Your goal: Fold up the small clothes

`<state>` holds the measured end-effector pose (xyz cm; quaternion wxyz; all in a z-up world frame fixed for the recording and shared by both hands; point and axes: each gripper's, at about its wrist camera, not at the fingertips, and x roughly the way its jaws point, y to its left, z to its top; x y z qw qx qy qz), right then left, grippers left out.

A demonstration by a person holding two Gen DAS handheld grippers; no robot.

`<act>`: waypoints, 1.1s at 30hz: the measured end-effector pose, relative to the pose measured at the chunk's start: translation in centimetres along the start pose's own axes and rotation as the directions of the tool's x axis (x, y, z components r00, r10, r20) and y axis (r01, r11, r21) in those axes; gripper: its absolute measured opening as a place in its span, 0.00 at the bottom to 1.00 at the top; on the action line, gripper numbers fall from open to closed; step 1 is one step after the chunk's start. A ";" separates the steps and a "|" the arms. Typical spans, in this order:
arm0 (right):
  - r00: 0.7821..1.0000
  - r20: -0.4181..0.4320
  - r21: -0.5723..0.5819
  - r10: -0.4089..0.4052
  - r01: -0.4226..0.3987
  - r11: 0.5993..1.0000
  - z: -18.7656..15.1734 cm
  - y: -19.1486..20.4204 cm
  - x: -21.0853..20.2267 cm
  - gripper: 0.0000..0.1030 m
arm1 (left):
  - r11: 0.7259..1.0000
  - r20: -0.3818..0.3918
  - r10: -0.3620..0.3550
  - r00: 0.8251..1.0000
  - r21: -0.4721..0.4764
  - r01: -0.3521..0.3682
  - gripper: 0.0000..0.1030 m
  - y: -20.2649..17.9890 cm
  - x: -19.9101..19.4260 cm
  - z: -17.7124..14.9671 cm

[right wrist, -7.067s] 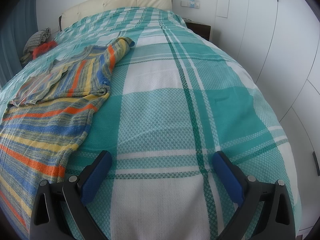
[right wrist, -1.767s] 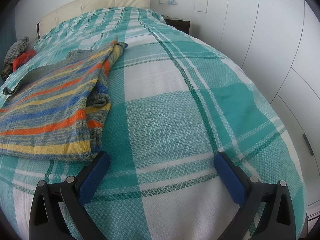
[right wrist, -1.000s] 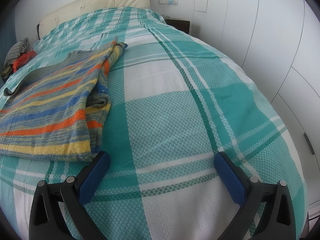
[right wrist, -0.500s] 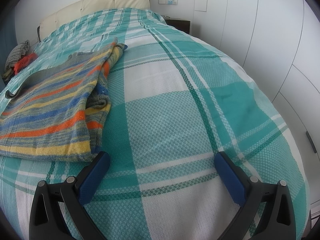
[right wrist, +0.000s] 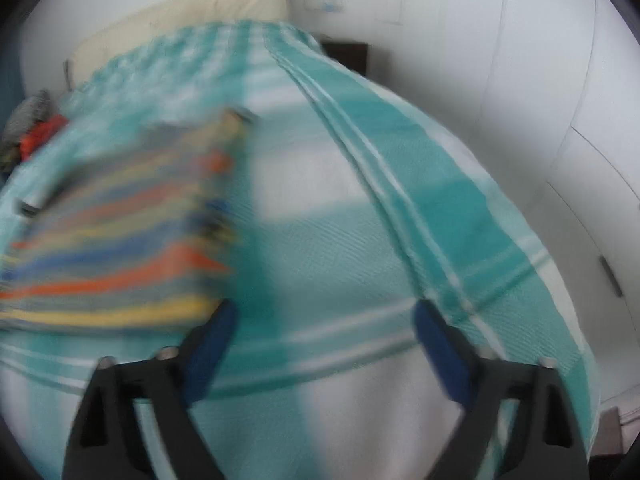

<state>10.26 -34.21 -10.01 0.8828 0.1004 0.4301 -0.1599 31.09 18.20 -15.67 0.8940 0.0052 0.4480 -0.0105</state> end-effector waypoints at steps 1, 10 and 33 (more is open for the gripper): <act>0.993 0.002 0.002 0.114 -0.114 0.993 0.9 1.6 -0.9 0.84 | 1.000 0.001 0.005 1.000 0.001 -0.005 1.00 -0.1 0.0 0.0; 0.623 -0.434 0.029 0.651 -0.712 0.701 11.6 27.7 10.6 0.82 | 1.000 0.028 0.001 1.000 -0.008 -0.001 1.00 -0.1 -0.1 -0.3; 0.866 -0.189 -0.131 0.462 -0.488 0.863 0.5 4.1 0.8 0.72 | 1.000 0.013 0.019 1.000 0.004 -0.019 1.00 -0.5 0.4 0.0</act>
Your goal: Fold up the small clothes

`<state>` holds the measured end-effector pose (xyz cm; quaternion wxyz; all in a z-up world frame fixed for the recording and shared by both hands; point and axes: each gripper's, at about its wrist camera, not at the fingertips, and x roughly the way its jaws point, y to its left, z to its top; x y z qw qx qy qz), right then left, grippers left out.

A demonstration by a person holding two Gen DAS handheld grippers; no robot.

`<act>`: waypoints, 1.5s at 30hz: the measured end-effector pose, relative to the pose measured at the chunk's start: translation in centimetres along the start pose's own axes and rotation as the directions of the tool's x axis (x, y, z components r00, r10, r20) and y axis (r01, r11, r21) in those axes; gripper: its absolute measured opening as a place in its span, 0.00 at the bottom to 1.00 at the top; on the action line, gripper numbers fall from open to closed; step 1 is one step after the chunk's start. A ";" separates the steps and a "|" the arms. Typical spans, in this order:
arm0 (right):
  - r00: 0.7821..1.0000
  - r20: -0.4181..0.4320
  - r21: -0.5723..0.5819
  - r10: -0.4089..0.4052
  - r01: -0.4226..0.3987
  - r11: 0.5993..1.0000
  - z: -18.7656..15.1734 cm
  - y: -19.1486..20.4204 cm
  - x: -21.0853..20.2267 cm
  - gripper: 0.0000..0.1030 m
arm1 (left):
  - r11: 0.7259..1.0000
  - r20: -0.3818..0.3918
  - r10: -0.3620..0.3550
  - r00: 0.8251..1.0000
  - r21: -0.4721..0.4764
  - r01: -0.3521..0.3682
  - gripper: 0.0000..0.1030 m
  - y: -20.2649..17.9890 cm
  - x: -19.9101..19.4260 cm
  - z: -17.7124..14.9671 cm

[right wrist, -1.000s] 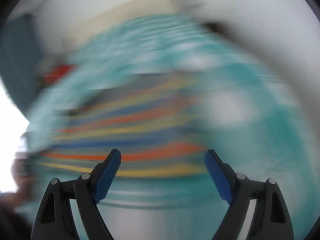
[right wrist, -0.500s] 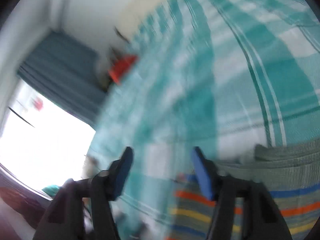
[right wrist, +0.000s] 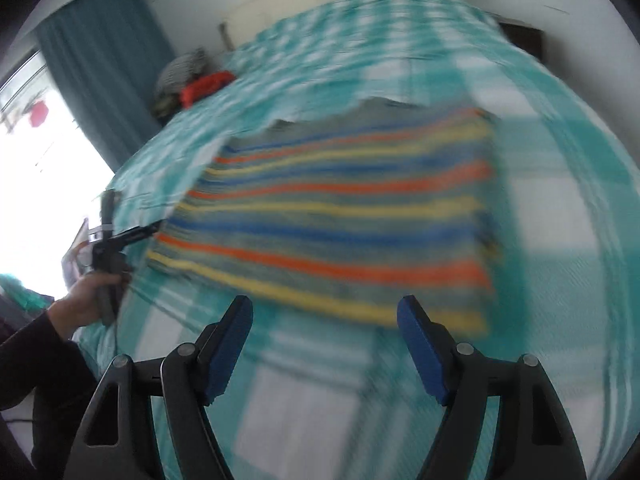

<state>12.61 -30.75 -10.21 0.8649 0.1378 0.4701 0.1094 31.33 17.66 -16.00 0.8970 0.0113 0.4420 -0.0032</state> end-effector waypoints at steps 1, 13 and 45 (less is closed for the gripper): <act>0.999 0.015 0.032 -0.029 0.028 0.999 -1.3 -1.1 -0.9 0.73 | 1.000 -0.002 -0.003 1.000 -0.002 0.003 1.00 0.0 0.0 0.0; 0.990 0.123 0.192 -0.074 0.049 0.980 -1.8 -5.4 -4.3 0.73 | 0.984 0.050 -0.083 0.995 0.164 0.074 0.91 -8.2 -10.2 0.1; 0.975 0.027 0.212 0.222 -0.223 0.952 21.6 -6.5 7.7 0.12 | 0.787 0.049 -0.613 0.789 0.128 0.604 0.04 -26.0 -14.4 -1.6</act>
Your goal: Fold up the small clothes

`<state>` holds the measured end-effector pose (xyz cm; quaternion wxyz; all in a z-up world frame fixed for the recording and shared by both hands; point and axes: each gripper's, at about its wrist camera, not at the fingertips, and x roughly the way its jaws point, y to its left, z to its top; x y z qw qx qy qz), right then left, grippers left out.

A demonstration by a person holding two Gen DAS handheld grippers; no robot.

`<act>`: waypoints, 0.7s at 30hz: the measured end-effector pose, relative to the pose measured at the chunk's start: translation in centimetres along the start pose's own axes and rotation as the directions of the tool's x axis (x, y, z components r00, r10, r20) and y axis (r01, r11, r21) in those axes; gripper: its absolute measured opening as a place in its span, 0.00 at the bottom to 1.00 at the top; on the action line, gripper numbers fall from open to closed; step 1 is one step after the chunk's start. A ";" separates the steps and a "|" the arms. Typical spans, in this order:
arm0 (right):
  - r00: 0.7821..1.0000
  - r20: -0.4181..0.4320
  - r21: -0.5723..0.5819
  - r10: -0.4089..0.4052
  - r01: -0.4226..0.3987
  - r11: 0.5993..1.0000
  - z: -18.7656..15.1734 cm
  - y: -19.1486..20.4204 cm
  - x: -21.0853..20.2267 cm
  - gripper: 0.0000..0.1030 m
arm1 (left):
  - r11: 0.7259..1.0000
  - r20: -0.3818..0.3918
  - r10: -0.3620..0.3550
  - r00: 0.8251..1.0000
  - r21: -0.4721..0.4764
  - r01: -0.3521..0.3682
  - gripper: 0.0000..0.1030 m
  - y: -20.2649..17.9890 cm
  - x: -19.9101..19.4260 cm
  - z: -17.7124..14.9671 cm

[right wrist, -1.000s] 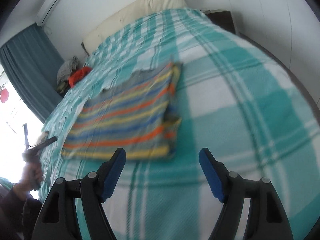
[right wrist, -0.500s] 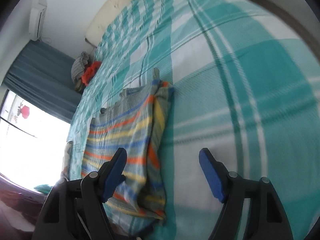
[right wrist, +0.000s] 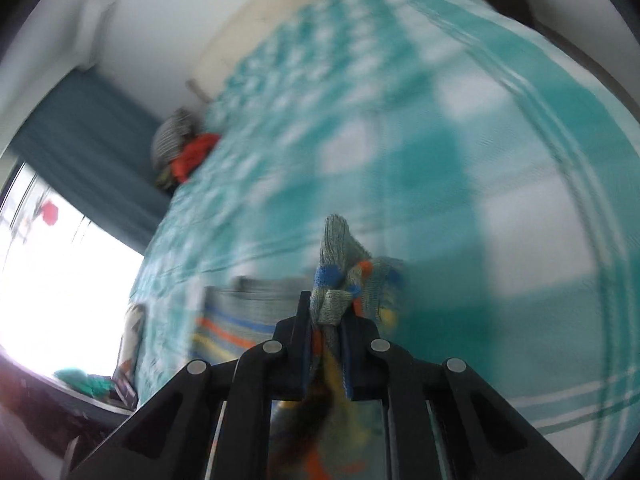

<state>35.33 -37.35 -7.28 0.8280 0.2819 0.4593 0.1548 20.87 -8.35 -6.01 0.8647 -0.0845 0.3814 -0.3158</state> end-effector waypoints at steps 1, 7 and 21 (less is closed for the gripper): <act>0.999 -0.015 -0.024 0.028 -0.028 0.999 0.2 2.6 1.1 0.12 | 0.998 0.004 0.012 1.000 -0.057 -0.012 0.04 2.1 -1.3 0.0; 0.990 -0.130 -0.143 0.046 -0.065 0.988 -1.6 13.4 10.5 0.12 | 0.959 -0.020 0.122 0.992 -0.255 -0.123 0.04 11.7 -5.5 -2.2; 0.939 -0.211 -0.026 0.272 -0.283 0.959 -4.9 18.3 19.2 0.51 | 0.913 -0.094 0.210 0.973 -0.338 -0.229 0.34 18.2 -8.0 -5.5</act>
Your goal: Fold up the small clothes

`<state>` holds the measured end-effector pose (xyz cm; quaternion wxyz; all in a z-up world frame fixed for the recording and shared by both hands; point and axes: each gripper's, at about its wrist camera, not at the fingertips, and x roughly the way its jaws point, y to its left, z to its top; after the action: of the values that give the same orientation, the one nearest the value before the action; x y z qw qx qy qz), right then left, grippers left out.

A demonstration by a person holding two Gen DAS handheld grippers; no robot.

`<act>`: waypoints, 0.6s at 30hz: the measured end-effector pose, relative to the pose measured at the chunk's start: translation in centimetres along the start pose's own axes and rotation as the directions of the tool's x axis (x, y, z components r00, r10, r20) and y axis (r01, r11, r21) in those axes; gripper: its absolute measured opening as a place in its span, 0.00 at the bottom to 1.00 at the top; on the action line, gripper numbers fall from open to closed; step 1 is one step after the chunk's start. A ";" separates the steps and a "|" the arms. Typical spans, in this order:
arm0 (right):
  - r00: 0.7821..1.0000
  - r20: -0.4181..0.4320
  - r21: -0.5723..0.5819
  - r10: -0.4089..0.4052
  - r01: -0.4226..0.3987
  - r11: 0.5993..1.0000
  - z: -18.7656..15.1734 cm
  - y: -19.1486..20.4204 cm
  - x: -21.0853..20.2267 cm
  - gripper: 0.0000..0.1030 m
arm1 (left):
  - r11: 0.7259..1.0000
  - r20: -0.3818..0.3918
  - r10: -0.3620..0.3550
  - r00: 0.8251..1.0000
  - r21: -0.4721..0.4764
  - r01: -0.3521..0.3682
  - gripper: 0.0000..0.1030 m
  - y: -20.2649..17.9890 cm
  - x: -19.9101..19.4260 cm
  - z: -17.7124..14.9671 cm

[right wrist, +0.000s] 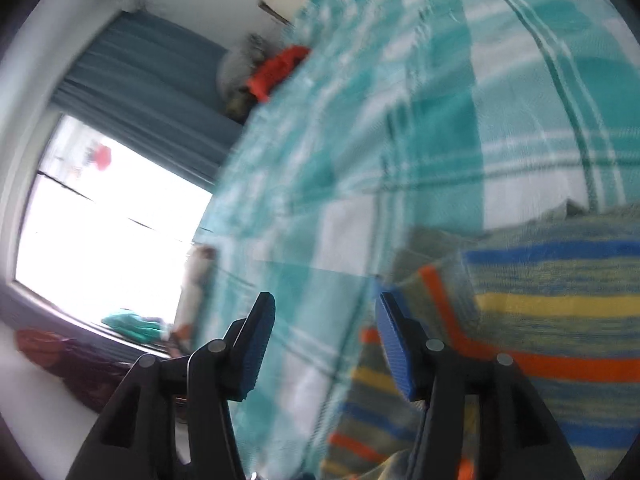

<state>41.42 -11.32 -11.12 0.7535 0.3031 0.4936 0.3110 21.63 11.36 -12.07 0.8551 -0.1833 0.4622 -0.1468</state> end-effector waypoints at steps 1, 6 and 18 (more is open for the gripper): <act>1.000 0.018 -0.022 -0.003 0.004 1.000 -0.1 0.2 -1.2 0.51 | 1.000 0.021 -0.023 1.000 0.020 0.022 0.34 -0.3 -0.6 0.4; 0.984 0.097 -0.152 -0.152 0.165 0.974 -2.5 -0.1 -9.2 0.51 | 0.965 -0.037 -0.186 0.982 0.182 0.189 0.42 -4.3 1.6 4.1; 0.947 0.080 -0.166 -0.312 0.321 0.932 -15.4 -3.5 -18.6 0.51 | 0.958 -0.104 -0.174 0.979 0.211 0.193 0.04 -3.6 2.6 3.1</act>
<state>21.73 -25.47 -8.47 0.8304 0.1597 0.4864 0.2199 25.35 7.63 -10.81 0.8325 -0.1230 0.4599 -0.2834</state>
